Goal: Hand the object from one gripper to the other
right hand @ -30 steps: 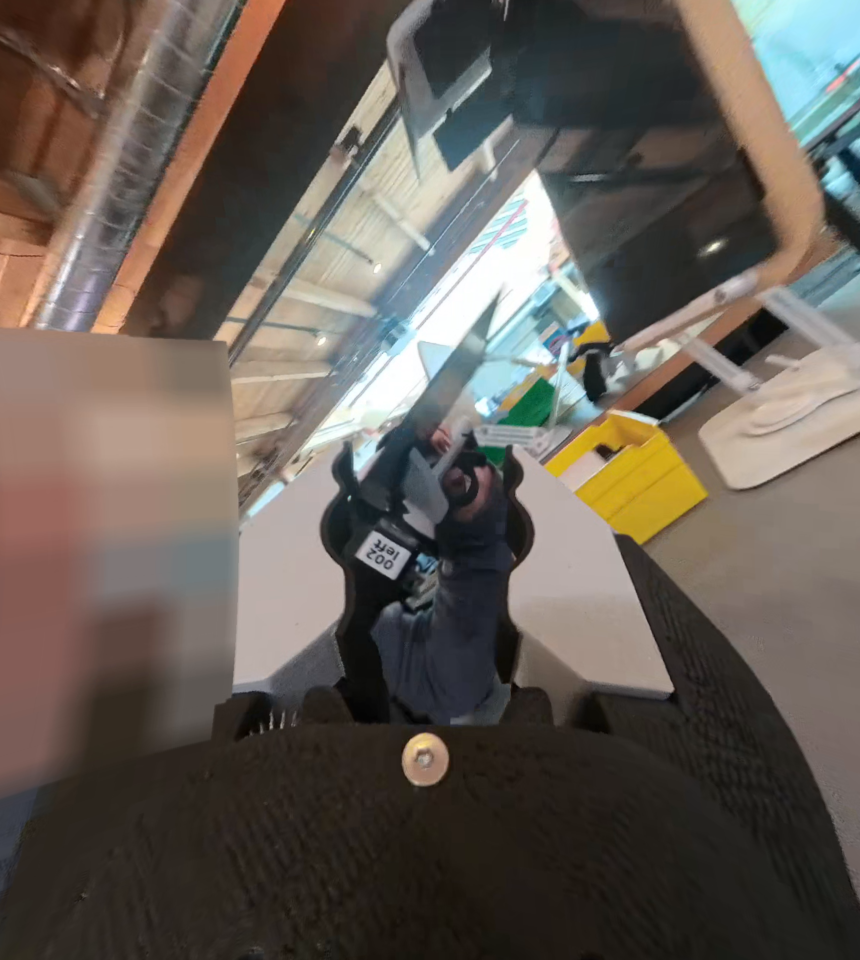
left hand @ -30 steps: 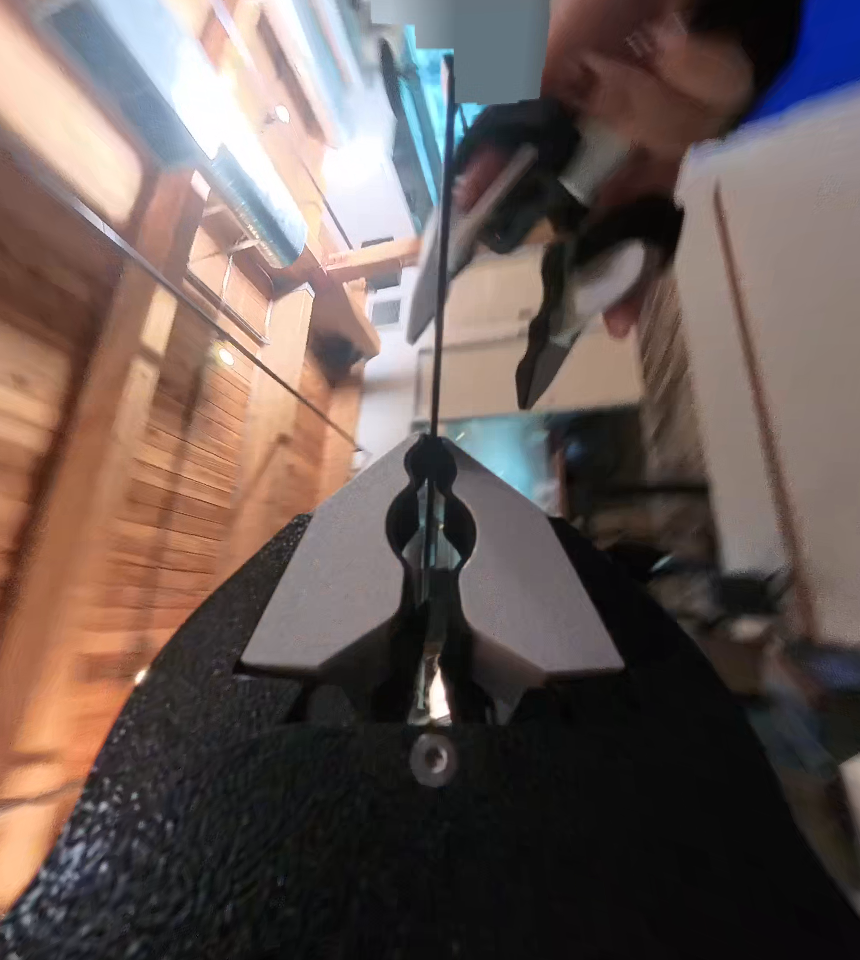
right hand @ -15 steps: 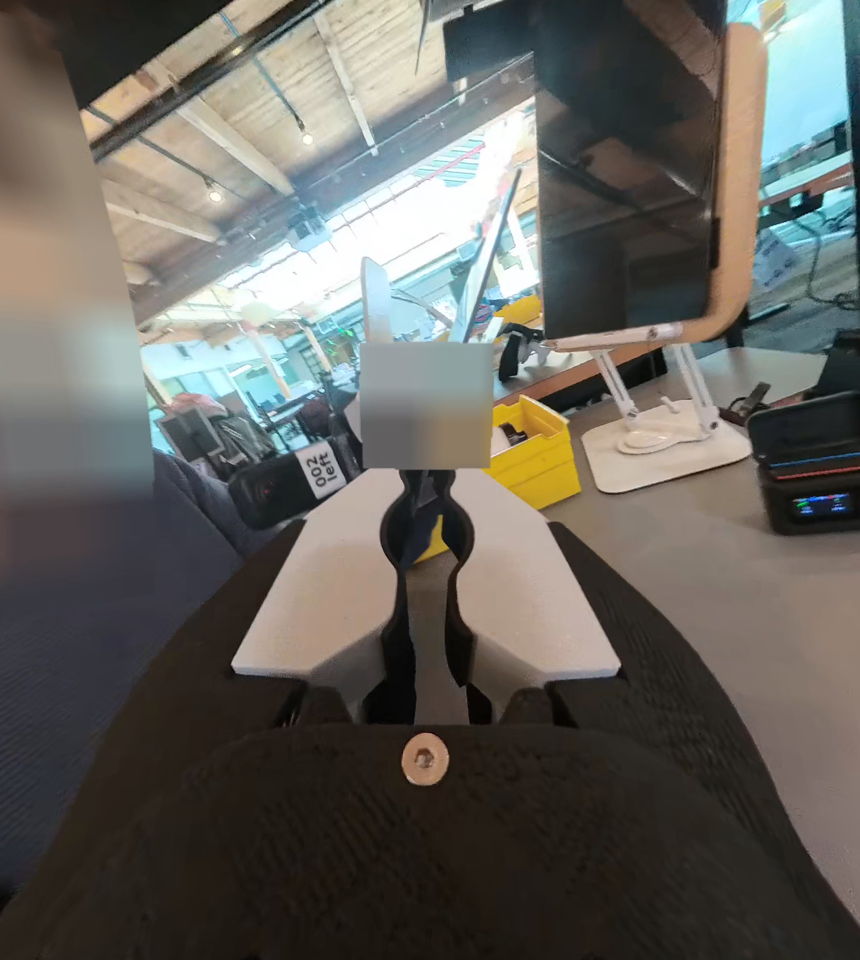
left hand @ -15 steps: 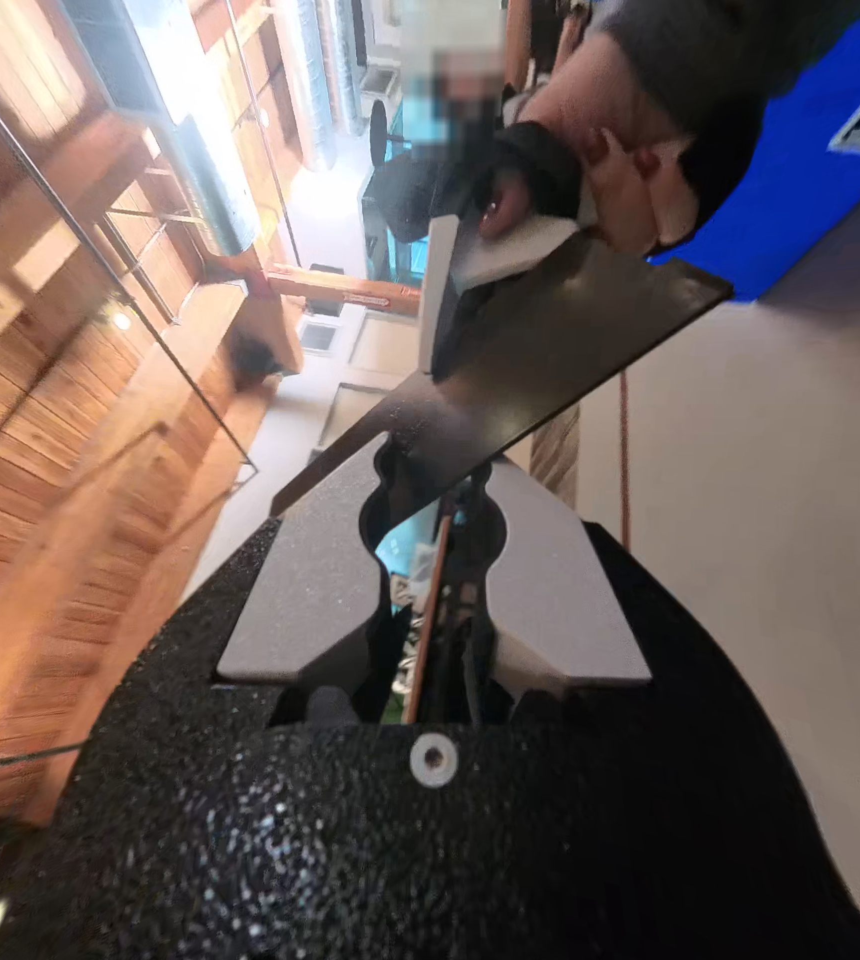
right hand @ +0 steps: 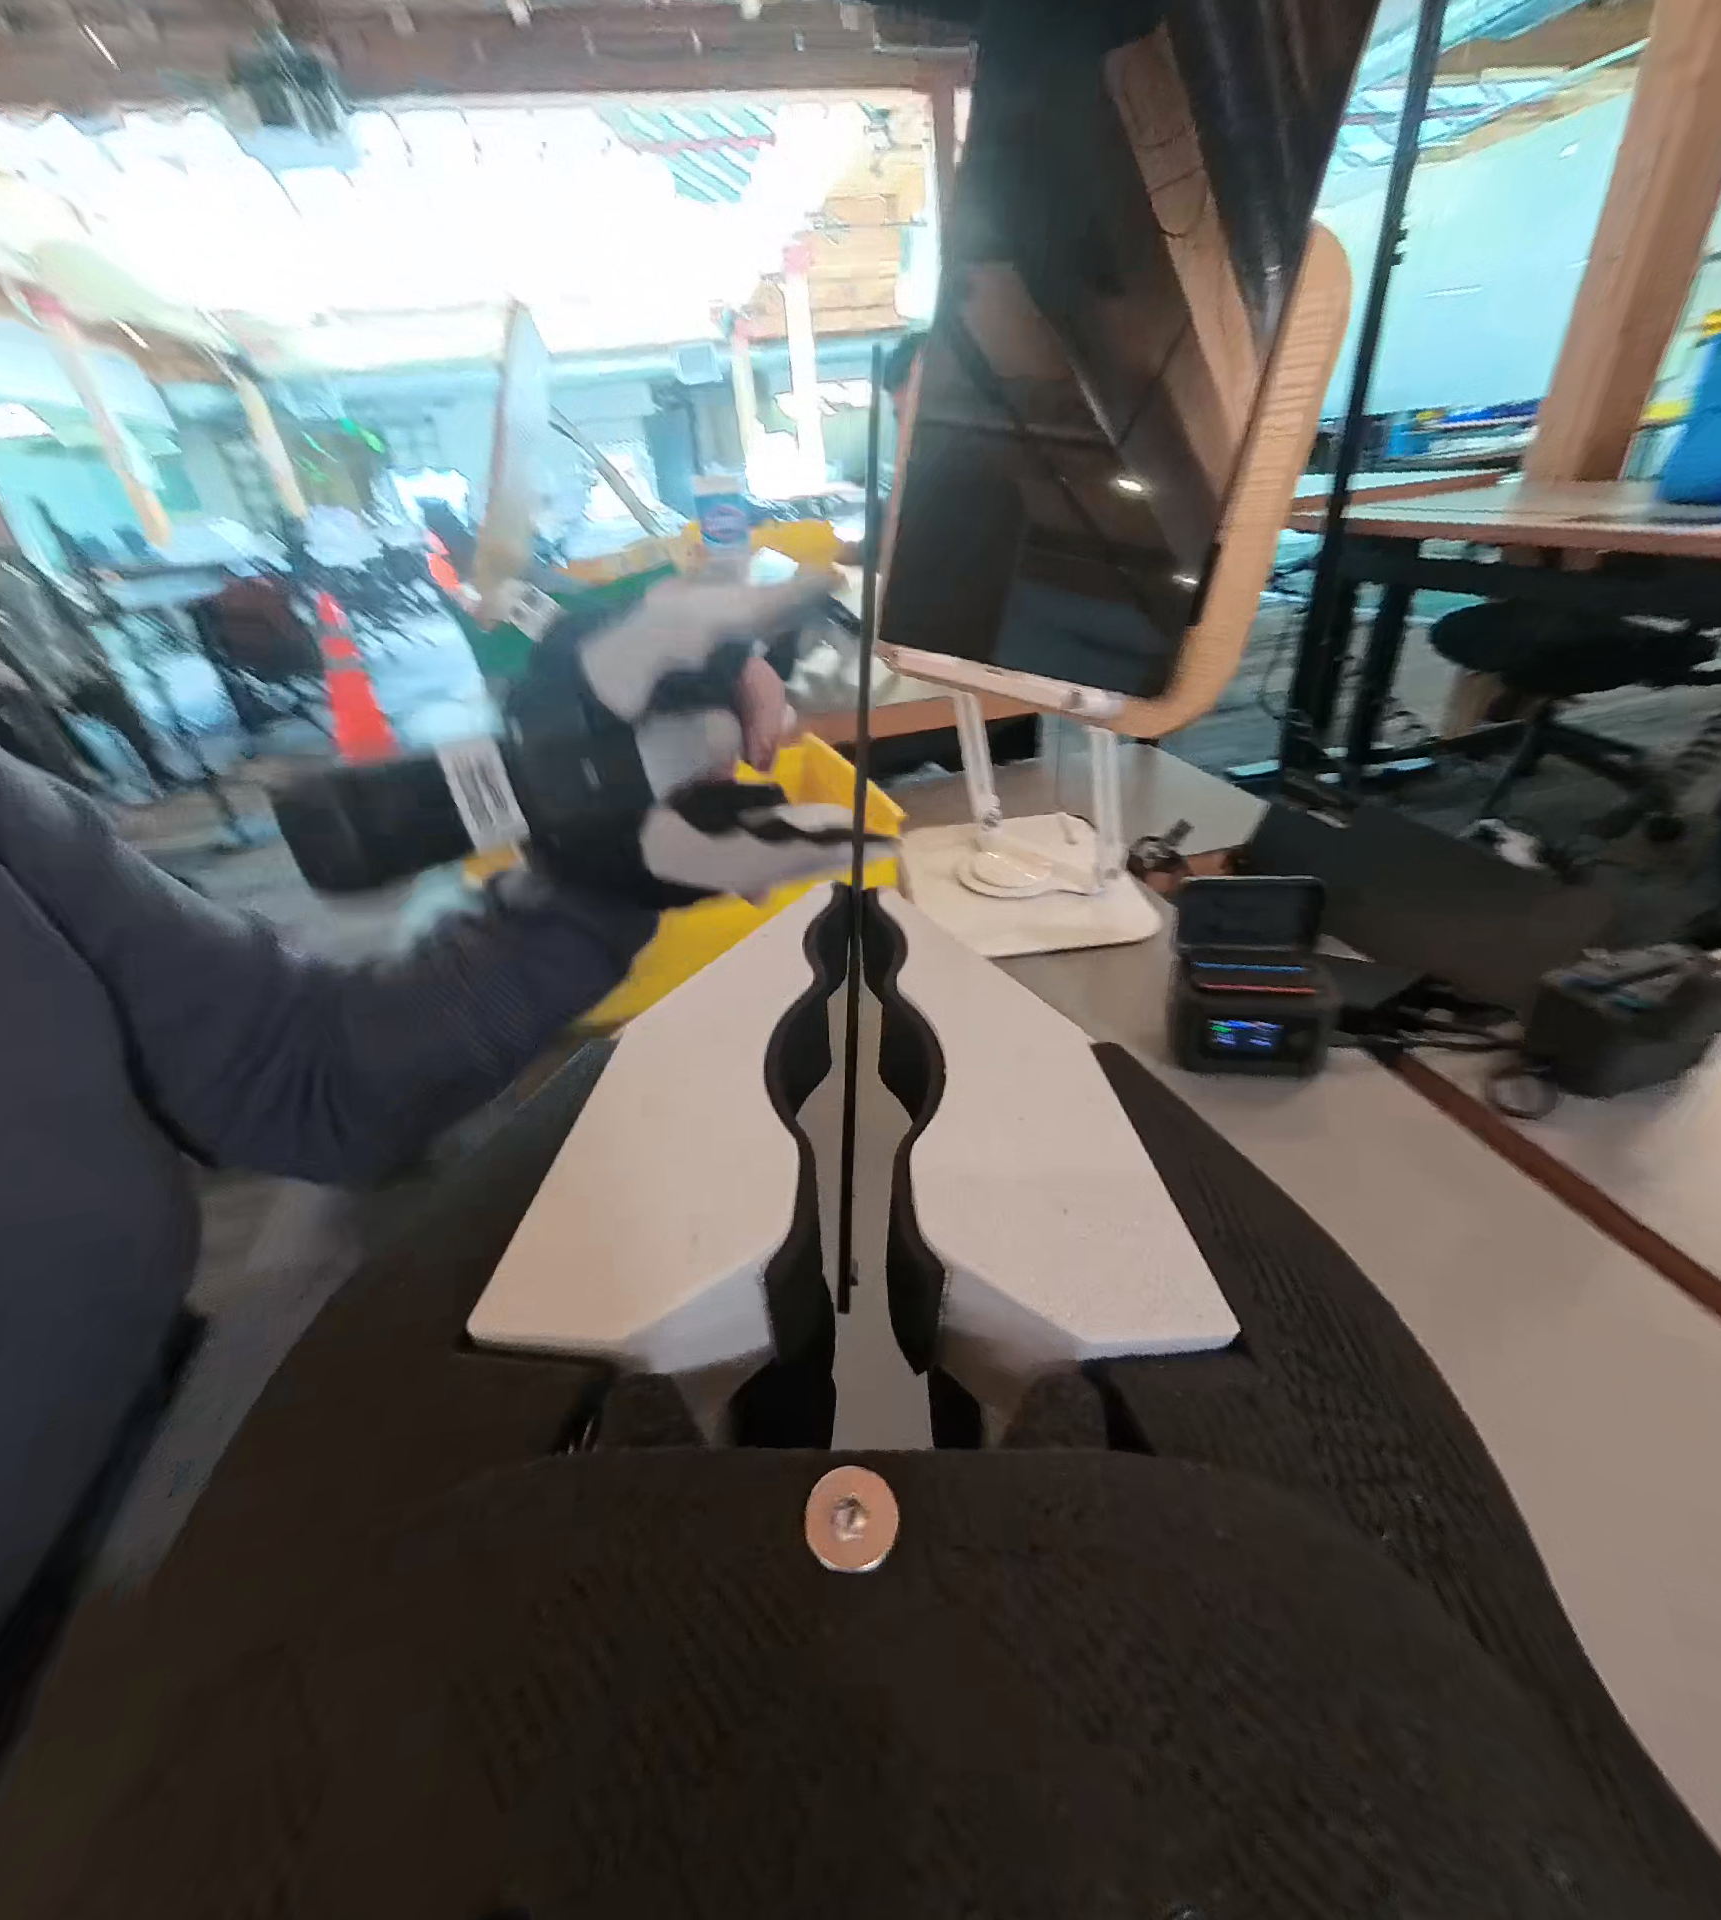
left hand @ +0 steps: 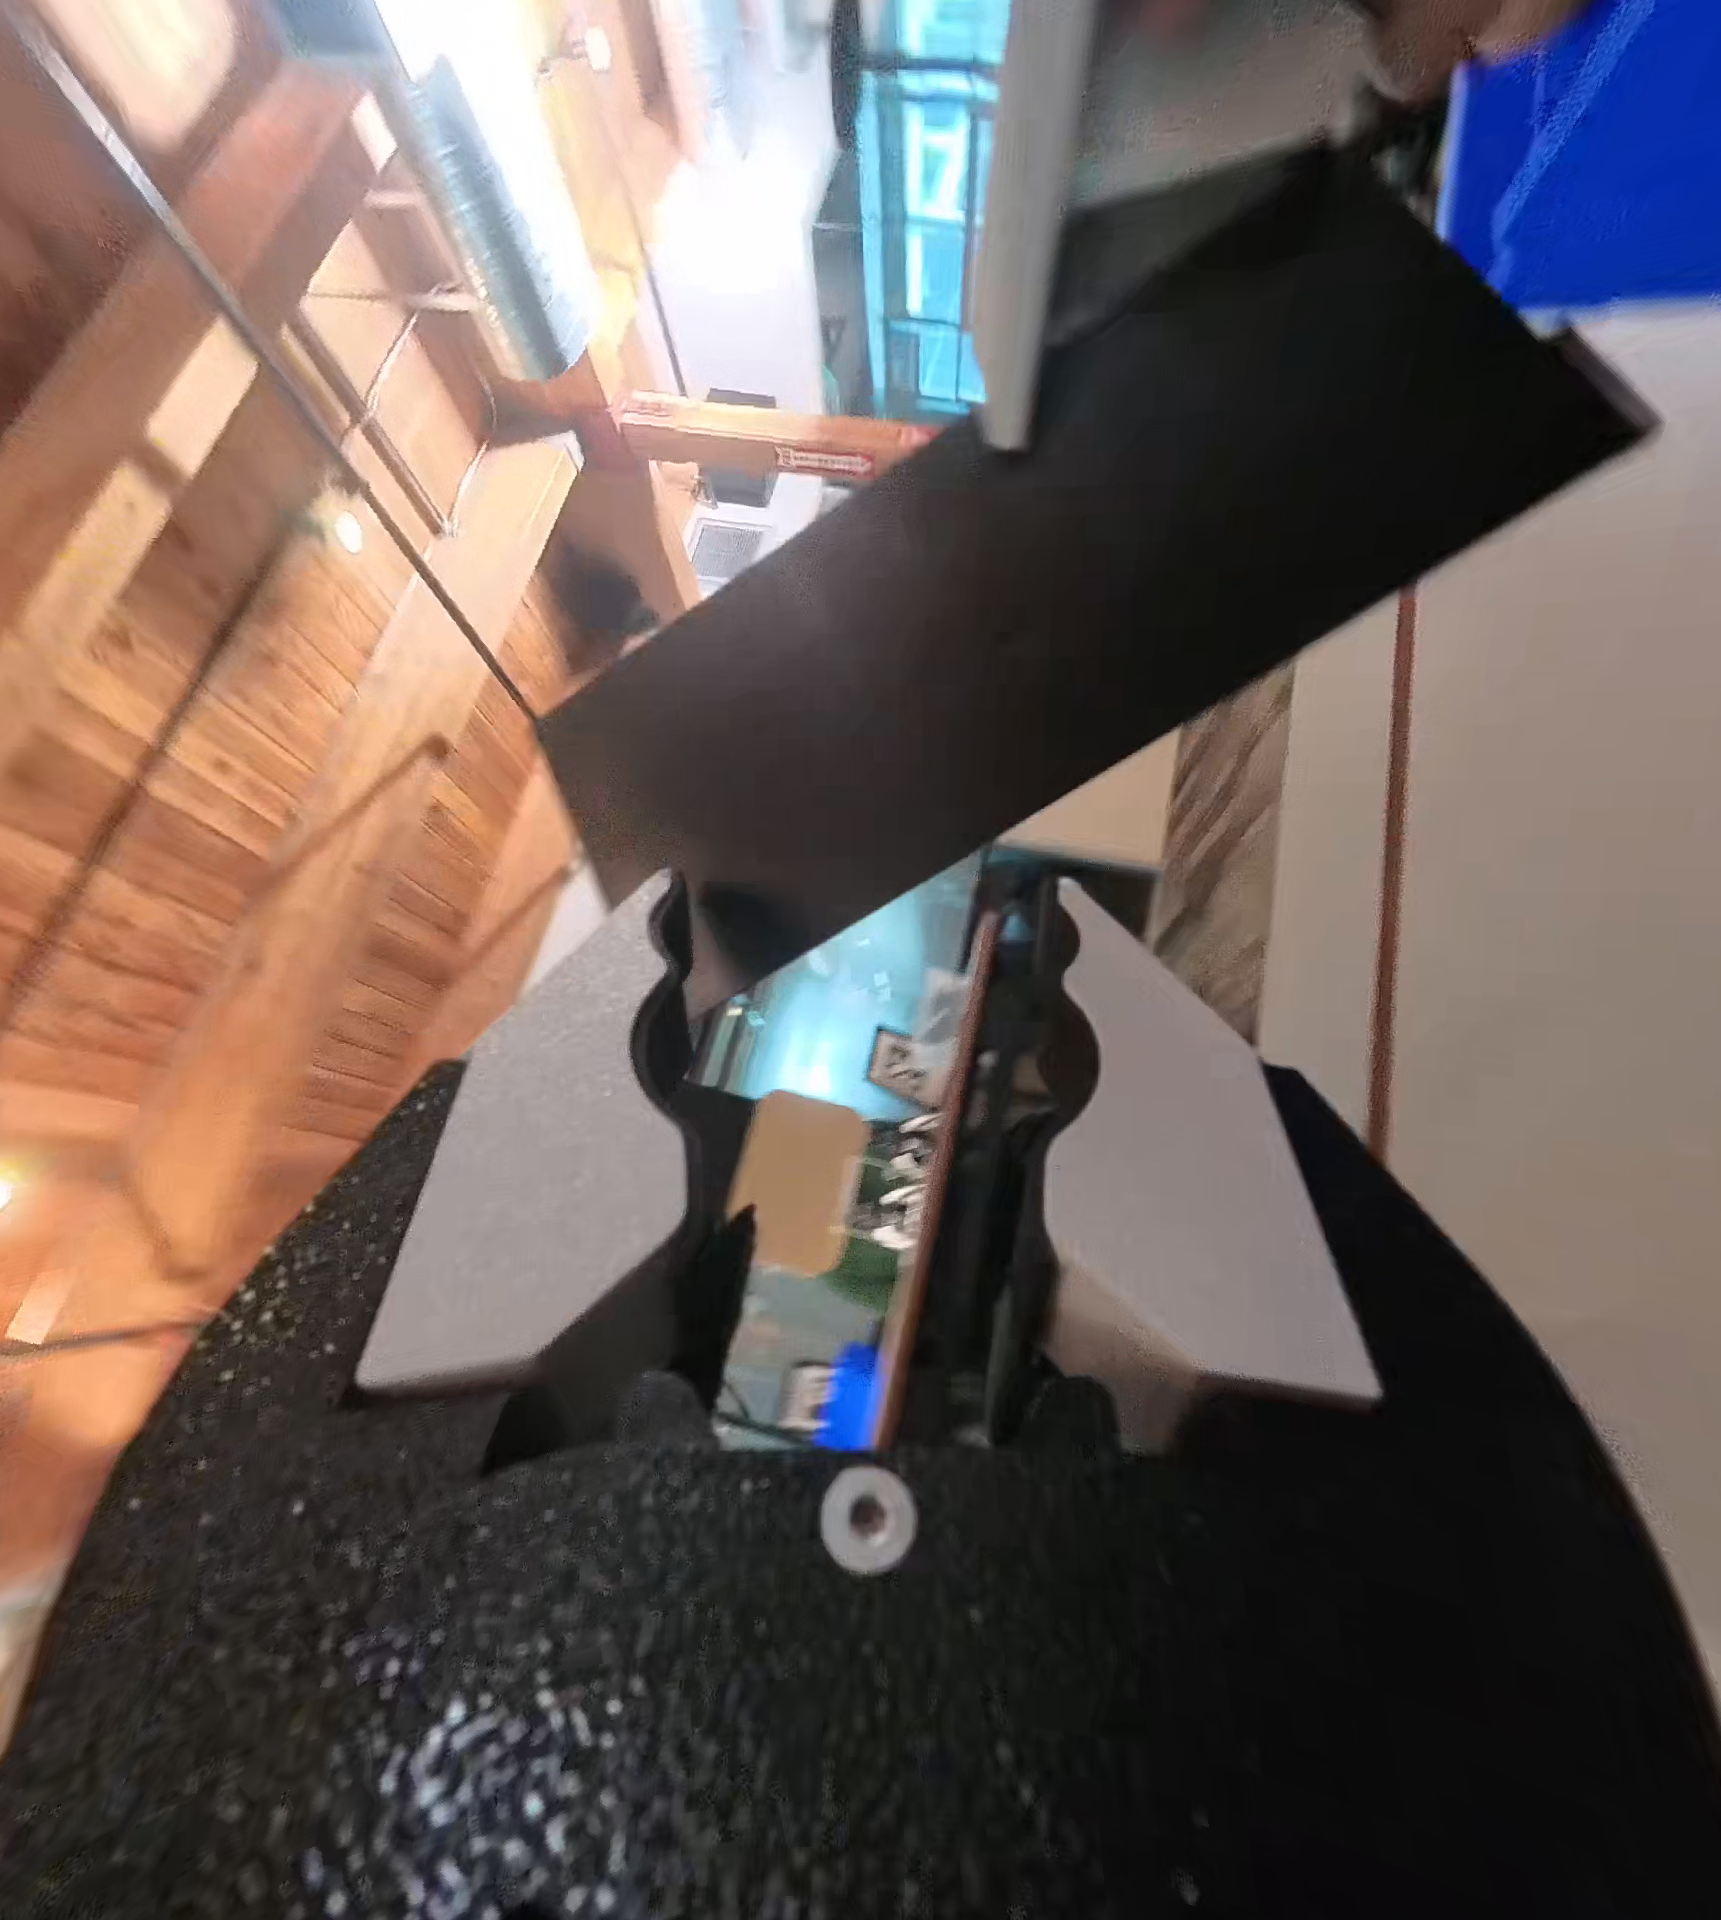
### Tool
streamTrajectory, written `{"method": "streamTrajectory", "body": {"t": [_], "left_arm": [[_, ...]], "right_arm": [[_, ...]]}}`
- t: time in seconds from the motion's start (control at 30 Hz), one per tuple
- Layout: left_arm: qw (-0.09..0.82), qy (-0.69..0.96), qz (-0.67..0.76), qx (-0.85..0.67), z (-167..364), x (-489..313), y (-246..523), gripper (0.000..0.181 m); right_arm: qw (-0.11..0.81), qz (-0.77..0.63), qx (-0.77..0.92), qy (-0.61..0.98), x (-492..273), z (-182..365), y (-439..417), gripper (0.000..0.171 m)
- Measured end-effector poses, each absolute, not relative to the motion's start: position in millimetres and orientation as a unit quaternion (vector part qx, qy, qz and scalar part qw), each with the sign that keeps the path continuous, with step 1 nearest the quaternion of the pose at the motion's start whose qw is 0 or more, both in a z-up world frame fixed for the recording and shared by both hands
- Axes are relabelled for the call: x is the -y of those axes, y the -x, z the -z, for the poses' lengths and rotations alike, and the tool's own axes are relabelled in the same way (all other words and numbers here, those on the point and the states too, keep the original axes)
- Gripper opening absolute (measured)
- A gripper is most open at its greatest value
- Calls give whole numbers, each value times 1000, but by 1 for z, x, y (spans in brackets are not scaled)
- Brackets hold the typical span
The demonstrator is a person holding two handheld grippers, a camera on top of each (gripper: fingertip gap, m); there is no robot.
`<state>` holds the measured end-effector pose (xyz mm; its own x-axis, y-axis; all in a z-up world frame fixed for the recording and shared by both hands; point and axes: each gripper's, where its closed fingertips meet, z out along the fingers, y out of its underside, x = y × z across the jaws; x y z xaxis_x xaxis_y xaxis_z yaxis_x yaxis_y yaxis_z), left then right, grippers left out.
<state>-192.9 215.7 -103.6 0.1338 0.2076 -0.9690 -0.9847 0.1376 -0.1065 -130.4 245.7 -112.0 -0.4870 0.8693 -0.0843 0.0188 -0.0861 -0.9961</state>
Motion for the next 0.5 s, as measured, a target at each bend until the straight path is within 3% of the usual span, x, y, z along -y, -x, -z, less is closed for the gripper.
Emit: {"method": "streamTrajectory", "body": {"t": [0.07,0.2,0.4,0.5], "left_arm": [[670,477,-408,-395,93,-208,200,80],[736,552,-183,-346,85,-194,196,80],[654,627,-123,-405,119,-189,188,23],[648,631,-108,-414,120,-187,188,11]], "right_arm": [[361,-597,602,389,-251,117,128,0],[393,-527,656,369,-243,127,122,0],[389,-454,730,331,-219,143,121,0],[416,-426,727,343,-229,145,126,0]]}}
